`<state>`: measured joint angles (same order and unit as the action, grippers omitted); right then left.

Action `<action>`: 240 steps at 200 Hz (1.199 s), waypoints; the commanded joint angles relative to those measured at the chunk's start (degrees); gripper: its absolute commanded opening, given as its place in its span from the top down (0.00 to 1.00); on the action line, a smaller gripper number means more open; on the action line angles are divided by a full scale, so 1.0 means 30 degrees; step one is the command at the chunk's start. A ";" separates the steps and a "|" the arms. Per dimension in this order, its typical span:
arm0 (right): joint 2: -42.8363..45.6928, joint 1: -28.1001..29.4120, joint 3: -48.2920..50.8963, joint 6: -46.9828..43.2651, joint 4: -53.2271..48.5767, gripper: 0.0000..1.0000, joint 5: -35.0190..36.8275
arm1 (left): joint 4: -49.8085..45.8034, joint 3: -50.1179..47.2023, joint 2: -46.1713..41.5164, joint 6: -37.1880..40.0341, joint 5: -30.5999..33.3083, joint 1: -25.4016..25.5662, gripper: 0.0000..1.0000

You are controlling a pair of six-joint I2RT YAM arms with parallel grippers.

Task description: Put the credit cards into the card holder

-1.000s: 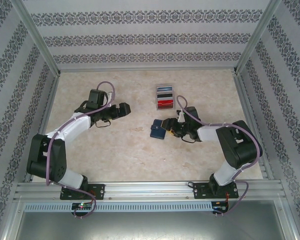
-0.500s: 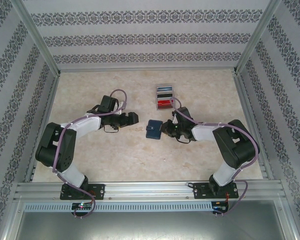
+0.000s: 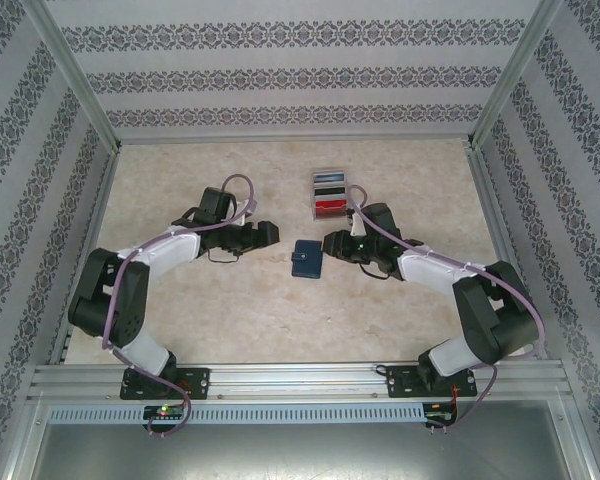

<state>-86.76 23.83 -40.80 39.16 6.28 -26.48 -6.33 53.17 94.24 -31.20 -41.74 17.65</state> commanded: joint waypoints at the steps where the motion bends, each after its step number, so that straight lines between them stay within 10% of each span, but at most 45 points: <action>1: -0.1317 0.0348 -0.0724 0.0591 -0.1488 0.64 -0.0036 | 0.1991 0.0043 0.1491 -0.1204 -0.2105 0.0556 0.27; 100: -0.5700 0.2010 -0.2876 0.2277 0.0014 0.62 -0.1446 | 0.1327 0.2210 0.5630 -0.1454 -0.2830 0.2097 0.73; 137: -0.5571 0.2280 -0.2961 0.1770 0.0632 0.75 -0.1874 | 0.2436 0.2066 0.5784 -0.2225 -0.3137 0.2375 0.81; 193: -0.4029 0.2075 -0.2008 -0.0103 0.0821 0.96 -0.2347 | 0.1409 0.1236 0.3814 -0.1719 -0.2043 0.2134 0.70; 240: 0.0209 0.2087 -0.1013 -0.8215 -0.1858 1.00 -0.1066 | 0.1644 -0.0100 -0.0798 -0.0372 -0.0485 0.1562 0.55</action>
<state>-93.14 29.52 -45.28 30.96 4.34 -30.48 -1.26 54.08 98.76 -35.62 -45.74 23.51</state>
